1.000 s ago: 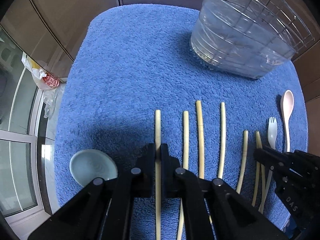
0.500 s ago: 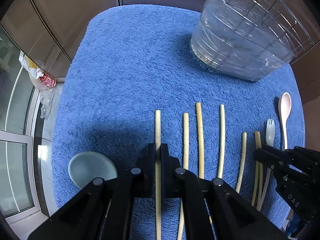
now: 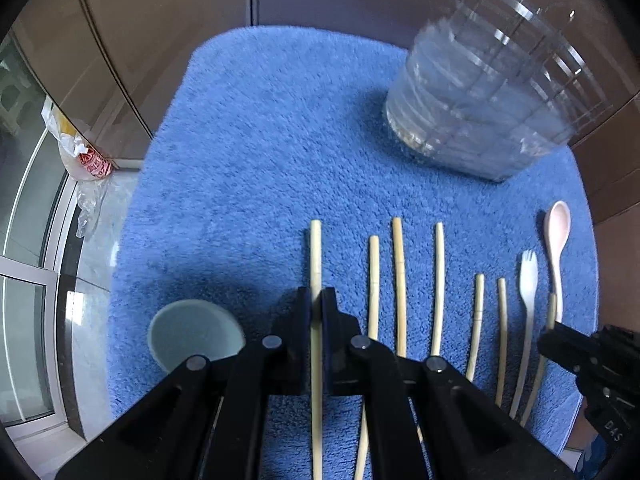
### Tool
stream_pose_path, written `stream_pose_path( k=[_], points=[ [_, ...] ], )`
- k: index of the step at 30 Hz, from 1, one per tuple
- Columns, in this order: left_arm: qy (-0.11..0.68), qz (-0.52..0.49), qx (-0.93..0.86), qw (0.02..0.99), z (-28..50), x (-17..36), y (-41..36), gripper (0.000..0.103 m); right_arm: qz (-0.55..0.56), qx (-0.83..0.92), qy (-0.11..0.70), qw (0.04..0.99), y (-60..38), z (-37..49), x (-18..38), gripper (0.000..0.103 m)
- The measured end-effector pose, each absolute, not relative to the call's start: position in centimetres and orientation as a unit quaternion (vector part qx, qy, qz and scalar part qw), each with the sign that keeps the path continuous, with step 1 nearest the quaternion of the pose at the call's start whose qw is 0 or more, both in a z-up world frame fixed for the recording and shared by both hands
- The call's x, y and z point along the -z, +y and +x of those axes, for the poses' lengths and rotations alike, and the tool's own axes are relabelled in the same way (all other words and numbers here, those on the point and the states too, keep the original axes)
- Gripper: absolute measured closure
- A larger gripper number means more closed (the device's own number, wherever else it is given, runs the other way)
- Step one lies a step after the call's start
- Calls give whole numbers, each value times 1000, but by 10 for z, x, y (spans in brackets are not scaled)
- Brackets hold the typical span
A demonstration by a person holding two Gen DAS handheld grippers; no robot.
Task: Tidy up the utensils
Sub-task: 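Lift the held chopsticks with the left tool while the right tool lifts its chopstick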
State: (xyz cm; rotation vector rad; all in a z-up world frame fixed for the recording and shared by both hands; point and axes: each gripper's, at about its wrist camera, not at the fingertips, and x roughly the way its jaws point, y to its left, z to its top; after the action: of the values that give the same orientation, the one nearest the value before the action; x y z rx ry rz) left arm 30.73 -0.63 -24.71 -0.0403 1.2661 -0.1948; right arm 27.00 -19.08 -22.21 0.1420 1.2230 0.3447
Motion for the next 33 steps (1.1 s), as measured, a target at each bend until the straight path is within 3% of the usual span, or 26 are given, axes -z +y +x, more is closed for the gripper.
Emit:
stream_pose_path(
  k=[9, 19, 24, 33],
  points=[
    [425, -96, 119, 892, 268, 150, 29, 99, 77, -189, 398, 894, -212, 224, 134, 98],
    [204, -192, 145, 949, 299, 18, 16, 99, 77, -169, 145, 972, -214, 262, 16, 98],
    [154, -208, 120, 958, 335, 14, -12, 99, 78, -119, 97, 985, -231, 302, 17, 98],
    [120, -174, 50, 976, 379, 68, -56, 98, 64, -66, 87, 992, -237, 353, 68, 98]
  ],
)
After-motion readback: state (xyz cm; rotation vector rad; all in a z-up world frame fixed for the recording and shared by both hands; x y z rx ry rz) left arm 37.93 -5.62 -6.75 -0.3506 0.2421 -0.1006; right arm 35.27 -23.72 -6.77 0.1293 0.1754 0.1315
